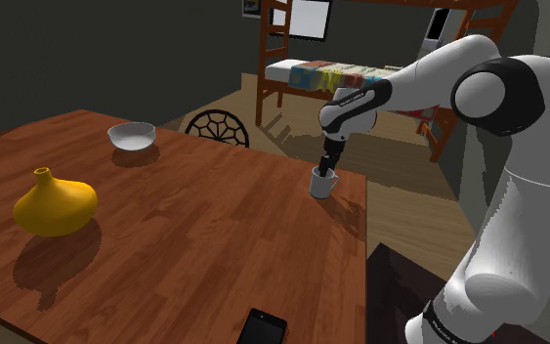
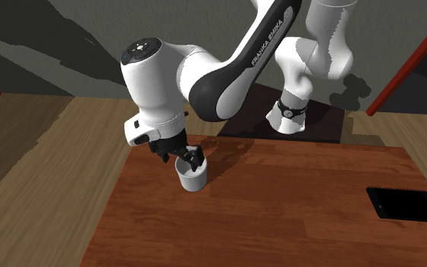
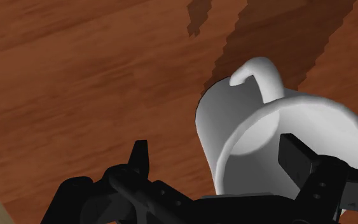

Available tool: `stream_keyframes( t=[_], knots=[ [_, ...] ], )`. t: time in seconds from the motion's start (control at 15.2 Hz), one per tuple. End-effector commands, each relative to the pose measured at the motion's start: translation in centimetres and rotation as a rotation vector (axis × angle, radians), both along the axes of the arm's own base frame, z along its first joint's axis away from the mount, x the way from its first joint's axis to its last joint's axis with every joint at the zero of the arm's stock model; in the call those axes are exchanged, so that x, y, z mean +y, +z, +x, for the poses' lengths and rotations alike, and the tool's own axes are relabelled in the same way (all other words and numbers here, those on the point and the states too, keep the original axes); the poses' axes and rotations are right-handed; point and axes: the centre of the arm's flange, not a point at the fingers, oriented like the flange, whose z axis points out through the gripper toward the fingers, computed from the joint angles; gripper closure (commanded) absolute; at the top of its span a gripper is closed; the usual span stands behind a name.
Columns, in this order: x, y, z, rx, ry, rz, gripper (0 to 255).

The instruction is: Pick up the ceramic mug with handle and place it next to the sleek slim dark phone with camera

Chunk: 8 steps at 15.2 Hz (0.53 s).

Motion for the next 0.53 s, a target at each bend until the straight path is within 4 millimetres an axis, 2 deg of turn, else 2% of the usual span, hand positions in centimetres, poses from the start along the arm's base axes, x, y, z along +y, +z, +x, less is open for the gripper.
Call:
stream_keyframes(
  t=[0.0, 0.07, 0.46],
  knots=[
    [0.0, 0.0, 0.0, 0.0, 0.0, 0.0, 0],
    [0.0, 0.0, 0.0, 0.0, 0.0, 0.0, 255],
    [0.0, 0.0, 0.0, 0.0, 0.0, 0.0, 255]
  ],
)
